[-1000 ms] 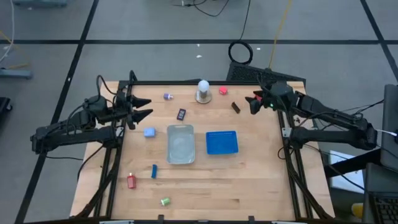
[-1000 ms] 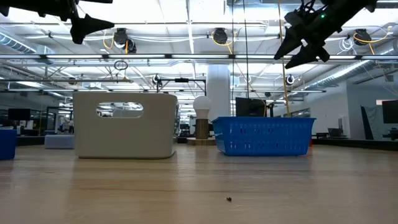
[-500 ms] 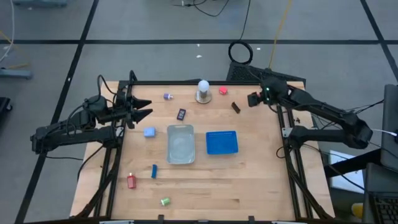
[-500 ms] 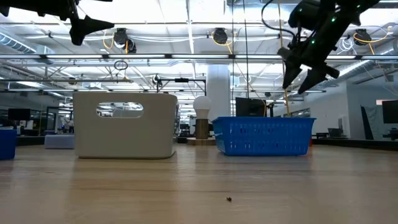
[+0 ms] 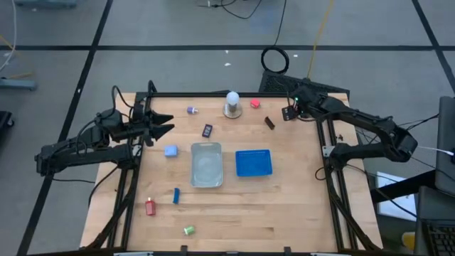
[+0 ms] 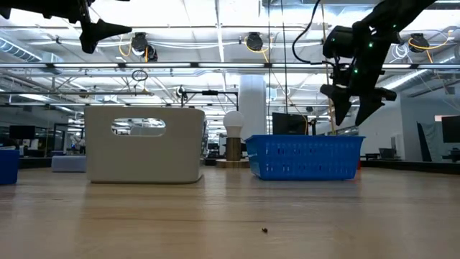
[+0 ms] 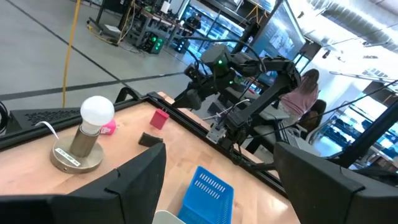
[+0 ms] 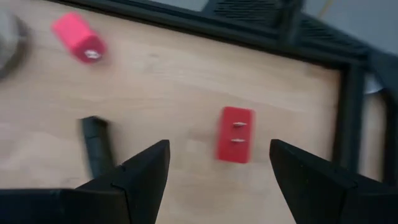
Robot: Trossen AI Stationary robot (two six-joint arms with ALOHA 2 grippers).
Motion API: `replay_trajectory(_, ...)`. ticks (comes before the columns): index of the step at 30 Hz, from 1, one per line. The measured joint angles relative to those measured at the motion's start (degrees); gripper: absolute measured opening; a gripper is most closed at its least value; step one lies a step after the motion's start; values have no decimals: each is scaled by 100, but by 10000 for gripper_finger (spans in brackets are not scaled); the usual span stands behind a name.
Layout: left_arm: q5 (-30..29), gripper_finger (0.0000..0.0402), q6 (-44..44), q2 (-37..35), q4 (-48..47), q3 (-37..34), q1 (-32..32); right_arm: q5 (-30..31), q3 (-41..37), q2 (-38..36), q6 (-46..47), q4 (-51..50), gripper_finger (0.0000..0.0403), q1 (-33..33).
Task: Pick & Place Office items
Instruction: Put the top red charger adapter into the gray bin
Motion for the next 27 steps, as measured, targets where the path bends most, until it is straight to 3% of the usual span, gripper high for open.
replay_trajectory(5, 2, 296, -14, 0, 0, 0, 0, 427, 0, 84, -98, -15, 267, -100)
replay_trajectory(27, 208, 296, -320, 0, -1, 0, -2, 108, -158, 1244, -101, 479, 267, -357)
